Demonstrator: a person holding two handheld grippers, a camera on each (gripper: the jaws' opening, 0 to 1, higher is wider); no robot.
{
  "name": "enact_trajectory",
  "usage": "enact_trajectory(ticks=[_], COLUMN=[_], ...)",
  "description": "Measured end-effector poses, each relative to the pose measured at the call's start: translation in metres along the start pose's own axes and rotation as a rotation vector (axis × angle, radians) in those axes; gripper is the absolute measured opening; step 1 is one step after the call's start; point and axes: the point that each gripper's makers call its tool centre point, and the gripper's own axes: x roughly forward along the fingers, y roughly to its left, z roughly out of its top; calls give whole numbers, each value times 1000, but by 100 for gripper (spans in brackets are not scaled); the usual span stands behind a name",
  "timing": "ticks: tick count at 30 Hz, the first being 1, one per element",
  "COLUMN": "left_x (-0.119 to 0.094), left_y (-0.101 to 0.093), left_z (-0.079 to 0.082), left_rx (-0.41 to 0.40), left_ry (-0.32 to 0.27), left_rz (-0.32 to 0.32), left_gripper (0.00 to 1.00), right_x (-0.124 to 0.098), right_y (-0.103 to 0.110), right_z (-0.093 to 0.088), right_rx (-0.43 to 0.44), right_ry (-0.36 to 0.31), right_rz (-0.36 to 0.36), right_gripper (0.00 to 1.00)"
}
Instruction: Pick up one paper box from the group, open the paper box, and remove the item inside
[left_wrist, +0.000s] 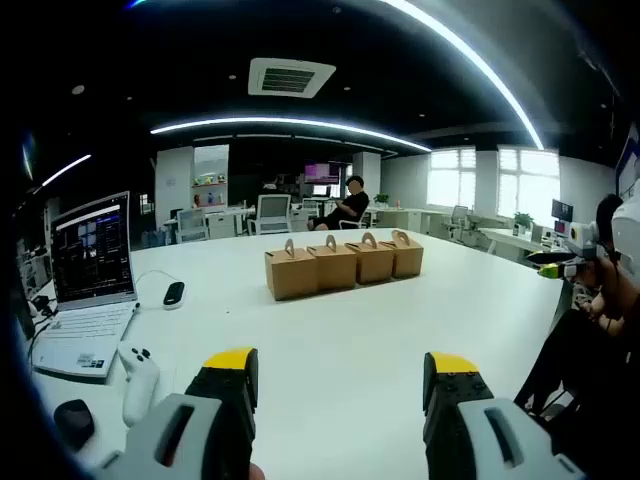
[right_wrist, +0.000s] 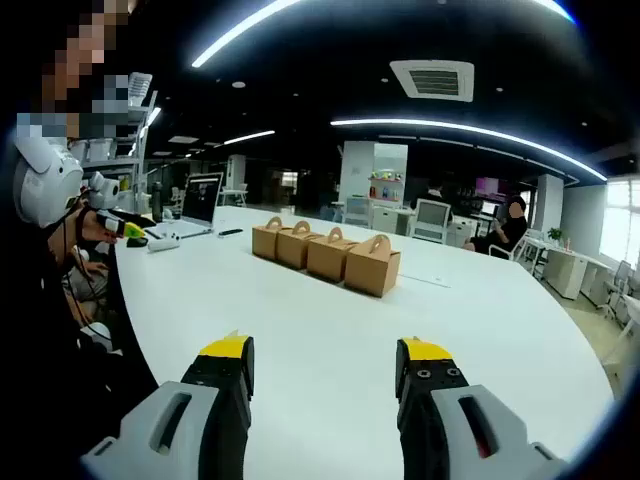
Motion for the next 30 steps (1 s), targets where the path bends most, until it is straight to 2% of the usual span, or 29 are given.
enact_trajectory(ticks=[14,30], left_x=[-3,-1], left_y=[-2,-4], left_z=[1,-2], left_rx=[-3,-16], left_ry=[-7,3], left_rz=[-4,-18], left_gripper=[67,67], right_x=[-2,-2], right_y=[3,4], right_z=[1,-9], right_rx=[-2,14], right_ry=[-4,16], right_rz=[3,8], right_gripper=[57,57])
